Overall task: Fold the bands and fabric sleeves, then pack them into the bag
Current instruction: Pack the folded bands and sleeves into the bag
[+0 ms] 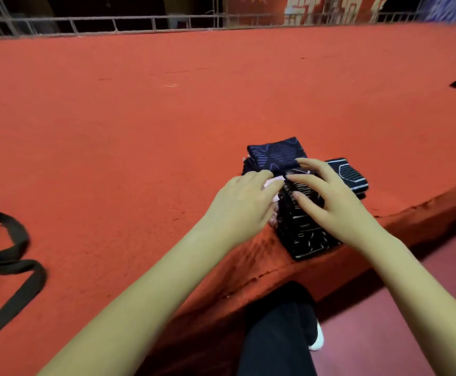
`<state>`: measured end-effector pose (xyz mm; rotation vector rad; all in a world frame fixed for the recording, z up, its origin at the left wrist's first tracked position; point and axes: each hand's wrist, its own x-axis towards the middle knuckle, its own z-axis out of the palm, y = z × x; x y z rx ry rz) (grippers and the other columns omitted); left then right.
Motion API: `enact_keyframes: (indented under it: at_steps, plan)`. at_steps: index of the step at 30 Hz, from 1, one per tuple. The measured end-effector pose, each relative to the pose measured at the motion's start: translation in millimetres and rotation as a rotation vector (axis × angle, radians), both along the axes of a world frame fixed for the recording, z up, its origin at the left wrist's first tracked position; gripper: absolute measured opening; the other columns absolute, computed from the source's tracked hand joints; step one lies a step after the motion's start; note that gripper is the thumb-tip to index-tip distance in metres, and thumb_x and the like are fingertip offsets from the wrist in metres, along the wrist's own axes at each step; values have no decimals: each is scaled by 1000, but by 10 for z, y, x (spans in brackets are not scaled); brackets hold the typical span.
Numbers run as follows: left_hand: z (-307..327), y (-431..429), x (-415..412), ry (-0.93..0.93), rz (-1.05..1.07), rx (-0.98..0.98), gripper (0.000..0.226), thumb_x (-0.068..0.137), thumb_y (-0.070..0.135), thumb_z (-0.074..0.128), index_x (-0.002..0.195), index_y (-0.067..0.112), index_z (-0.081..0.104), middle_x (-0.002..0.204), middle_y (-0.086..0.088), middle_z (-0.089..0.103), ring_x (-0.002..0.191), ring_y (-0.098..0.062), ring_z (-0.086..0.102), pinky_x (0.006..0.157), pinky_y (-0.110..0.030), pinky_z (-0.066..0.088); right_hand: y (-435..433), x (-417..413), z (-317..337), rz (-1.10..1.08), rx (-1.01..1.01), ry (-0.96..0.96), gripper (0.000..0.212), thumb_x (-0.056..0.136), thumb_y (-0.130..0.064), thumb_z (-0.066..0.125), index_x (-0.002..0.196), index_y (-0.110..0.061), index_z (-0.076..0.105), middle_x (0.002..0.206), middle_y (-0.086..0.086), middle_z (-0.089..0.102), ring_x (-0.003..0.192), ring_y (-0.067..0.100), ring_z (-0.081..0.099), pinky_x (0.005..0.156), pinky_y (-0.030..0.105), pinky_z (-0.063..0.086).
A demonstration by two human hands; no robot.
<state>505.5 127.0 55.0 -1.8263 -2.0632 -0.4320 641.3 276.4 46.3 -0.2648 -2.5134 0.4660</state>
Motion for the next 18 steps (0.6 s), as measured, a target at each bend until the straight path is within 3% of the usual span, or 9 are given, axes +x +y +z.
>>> enact_keyframes:
  at_steps: [3, 6, 9, 12, 15, 18]
  plan:
    - [-102, 215, 295, -31, -66, 104, 50, 82, 20, 53, 129, 3, 53, 124, -16, 57, 112, -31, 55, 90, -38, 46, 154, 267, -115, -21, 25, 21, 48, 90, -38, 48, 131, -14, 54, 147, 7, 33, 135, 16, 34, 113, 28, 26]
    - [-279, 365, 492, -28, -88, 127, 62, 84, 30, 55, 136, -2, 44, 136, -21, 48, 127, -33, 45, 107, -40, 34, 318, 475, -279, -59, 175, -29, 69, 84, -51, 53, 141, -13, 42, 150, 11, 30, 140, 24, 28, 117, 43, 16]
    - [-485, 432, 613, -7, -44, 21, 97, 72, 50, 72, 144, -1, 31, 147, -20, 36, 138, -34, 31, 114, -43, 23, 433, 590, -455, -75, 316, -156, 102, 68, -66, 63, 148, -17, 24, 152, 11, 27, 144, 26, 18, 117, 48, 3]
    - [-638, 478, 649, 31, 30, -112, 130, 55, 62, 78, 149, 3, 12, 154, -17, 20, 144, -31, 11, 117, -47, 15, 459, 585, -587, -119, 355, -259, 129, 49, -70, 74, 150, -18, 11, 154, 9, 18, 145, 24, 9, 113, 58, -1]
    - [-703, 543, 615, 55, 94, -146, 141, 44, 65, 80, 147, 7, 4, 154, -17, 18, 143, -30, 6, 113, -55, 23, 488, 504, -658, -146, 381, -317, 143, 36, -68, 78, 149, -18, 7, 153, 10, 14, 144, 26, 8, 105, 70, 6]
    - [-725, 593, 547, 12, 92, -155, 142, 43, 63, 82, 147, 11, 1, 154, -16, 16, 144, -31, 5, 111, -55, 25, 560, 422, -674, -114, 368, -318, 148, 32, -62, 84, 149, -19, 4, 152, 9, 12, 143, 28, 8, 104, 71, 22]
